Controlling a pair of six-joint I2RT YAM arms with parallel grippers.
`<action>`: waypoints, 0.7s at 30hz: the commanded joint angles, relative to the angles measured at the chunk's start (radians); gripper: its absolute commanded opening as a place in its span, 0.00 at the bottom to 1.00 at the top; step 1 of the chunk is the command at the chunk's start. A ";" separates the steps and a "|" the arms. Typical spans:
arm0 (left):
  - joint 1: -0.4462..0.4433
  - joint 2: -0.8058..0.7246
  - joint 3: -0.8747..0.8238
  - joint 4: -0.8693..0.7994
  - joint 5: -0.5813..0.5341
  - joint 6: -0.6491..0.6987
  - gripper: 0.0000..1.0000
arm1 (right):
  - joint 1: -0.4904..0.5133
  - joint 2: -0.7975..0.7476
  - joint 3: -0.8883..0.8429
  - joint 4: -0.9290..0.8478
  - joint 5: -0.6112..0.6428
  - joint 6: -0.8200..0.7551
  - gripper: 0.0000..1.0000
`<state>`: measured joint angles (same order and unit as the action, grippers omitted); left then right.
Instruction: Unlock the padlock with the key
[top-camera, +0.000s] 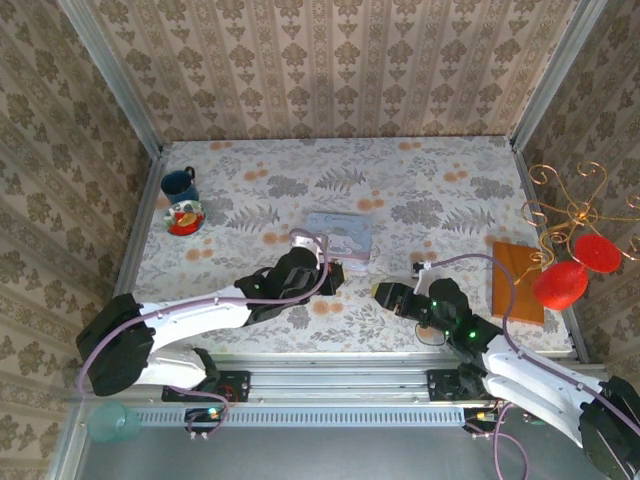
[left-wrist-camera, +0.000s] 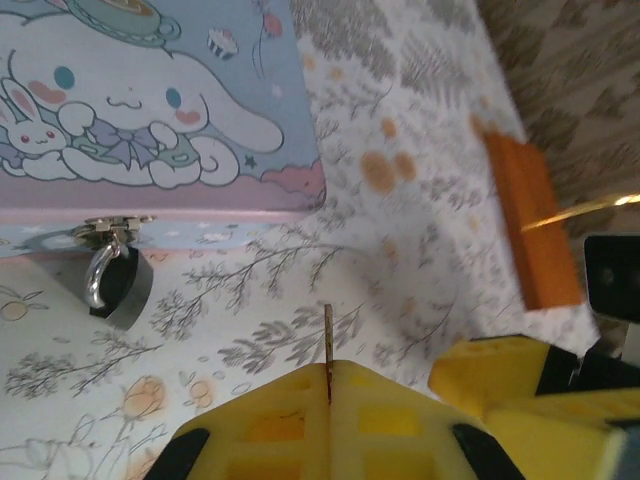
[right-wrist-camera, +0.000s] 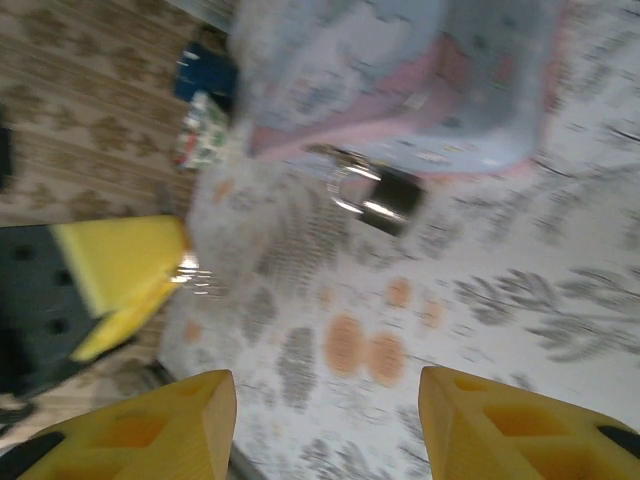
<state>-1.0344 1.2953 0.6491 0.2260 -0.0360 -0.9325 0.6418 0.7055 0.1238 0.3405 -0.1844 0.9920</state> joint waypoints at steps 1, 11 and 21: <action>-0.026 -0.033 -0.032 0.214 -0.046 -0.116 0.00 | 0.013 -0.049 -0.016 0.198 -0.010 0.049 0.52; -0.068 0.003 -0.085 0.481 -0.008 -0.212 0.00 | 0.015 -0.100 -0.033 0.286 -0.021 0.060 0.53; -0.084 0.052 -0.076 0.575 0.029 -0.269 0.00 | 0.015 -0.071 0.005 0.318 -0.073 0.052 0.49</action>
<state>-1.1069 1.3388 0.5697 0.7391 -0.0265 -1.1744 0.6506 0.6296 0.1040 0.5995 -0.2295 1.0443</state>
